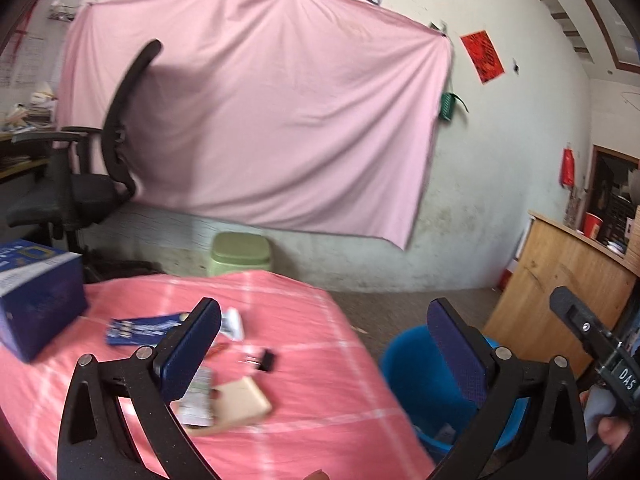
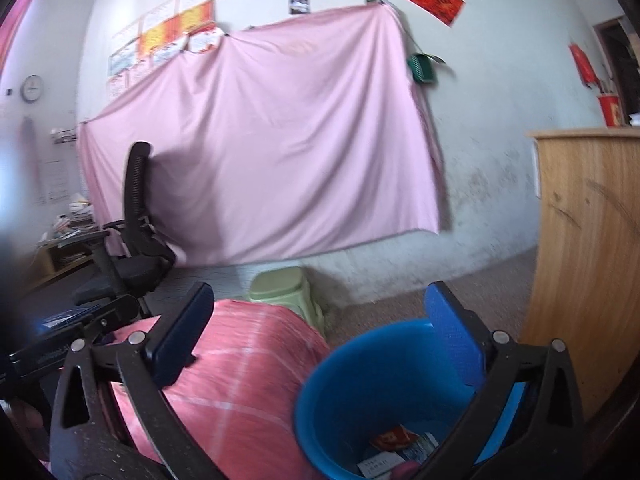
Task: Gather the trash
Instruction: 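Move both tools back over the bed toward the tube and black clip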
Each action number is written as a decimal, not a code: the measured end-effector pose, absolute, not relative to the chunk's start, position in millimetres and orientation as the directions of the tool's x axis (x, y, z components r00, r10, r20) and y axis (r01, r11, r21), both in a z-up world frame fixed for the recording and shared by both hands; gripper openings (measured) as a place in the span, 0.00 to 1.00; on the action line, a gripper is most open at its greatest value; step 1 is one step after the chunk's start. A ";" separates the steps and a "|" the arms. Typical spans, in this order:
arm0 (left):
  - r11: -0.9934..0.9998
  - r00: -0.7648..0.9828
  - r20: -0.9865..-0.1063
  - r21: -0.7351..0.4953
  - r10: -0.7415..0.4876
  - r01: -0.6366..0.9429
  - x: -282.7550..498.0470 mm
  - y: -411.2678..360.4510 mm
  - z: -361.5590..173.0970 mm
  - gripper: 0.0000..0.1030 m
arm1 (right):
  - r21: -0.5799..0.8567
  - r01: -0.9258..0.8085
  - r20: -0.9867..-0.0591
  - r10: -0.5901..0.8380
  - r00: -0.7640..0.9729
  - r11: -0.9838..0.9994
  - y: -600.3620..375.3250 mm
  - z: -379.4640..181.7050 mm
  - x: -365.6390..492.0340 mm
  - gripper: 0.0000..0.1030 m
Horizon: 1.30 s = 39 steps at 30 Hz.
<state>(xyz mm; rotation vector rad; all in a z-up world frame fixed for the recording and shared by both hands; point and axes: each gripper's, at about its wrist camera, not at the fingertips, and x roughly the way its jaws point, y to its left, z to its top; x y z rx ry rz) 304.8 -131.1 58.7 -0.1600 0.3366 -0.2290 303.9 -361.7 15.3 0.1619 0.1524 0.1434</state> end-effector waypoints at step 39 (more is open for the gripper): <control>0.987 0.842 -0.529 -0.159 -0.104 0.022 334.7 16.9 -1.3 0.97 | 0.028 -0.342 -0.435 0.319 0.842 0.939 -195.4 -25.0 387.5 0.87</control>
